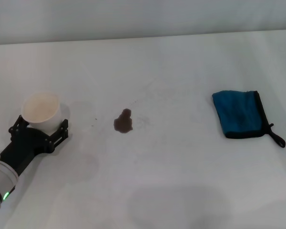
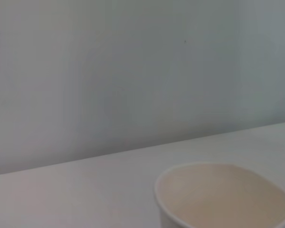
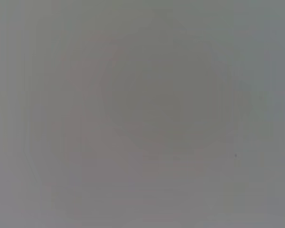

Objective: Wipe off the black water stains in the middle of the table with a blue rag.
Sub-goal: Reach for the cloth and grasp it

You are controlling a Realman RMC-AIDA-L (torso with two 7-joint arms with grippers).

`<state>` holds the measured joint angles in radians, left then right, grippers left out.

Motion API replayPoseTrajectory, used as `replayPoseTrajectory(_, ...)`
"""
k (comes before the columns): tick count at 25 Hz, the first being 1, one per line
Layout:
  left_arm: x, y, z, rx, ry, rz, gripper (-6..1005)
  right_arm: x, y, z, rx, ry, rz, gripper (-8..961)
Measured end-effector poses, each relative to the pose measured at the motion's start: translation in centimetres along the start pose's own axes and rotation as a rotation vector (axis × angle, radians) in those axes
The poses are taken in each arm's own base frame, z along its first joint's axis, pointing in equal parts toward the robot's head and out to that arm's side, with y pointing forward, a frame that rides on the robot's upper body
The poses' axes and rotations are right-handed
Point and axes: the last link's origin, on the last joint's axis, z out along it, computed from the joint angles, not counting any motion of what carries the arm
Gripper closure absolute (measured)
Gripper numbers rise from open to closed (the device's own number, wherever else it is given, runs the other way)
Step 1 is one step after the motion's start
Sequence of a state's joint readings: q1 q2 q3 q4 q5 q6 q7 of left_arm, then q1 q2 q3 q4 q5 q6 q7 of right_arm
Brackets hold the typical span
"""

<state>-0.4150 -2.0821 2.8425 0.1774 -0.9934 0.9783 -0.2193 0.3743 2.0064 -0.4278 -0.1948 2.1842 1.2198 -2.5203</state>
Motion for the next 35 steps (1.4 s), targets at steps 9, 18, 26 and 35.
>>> replayPoseTrajectory(9,-0.4,0.0,-0.4,0.003,-0.01,0.0,106,0.0,0.2,0.0,-0.003,-0.002,0.002,338)
replayPoseTrajectory(18,-1.7,0.1,-3.4,0.032,0.026,-0.034,108,0.0,0.1,0.1,-0.003,-0.002,-0.007,338)
replayPoseTrajectory(26,-2.4,-1.6,-7.7,0.14,0.115,-0.051,108,-0.1,-0.2,-0.1,0.002,-0.001,-0.005,339)
replayPoseTrajectory(35,-1.3,-4.9,-11.8,0.362,0.279,-0.058,109,-0.8,-2.8,-0.6,0.07,0.023,0.22,339)
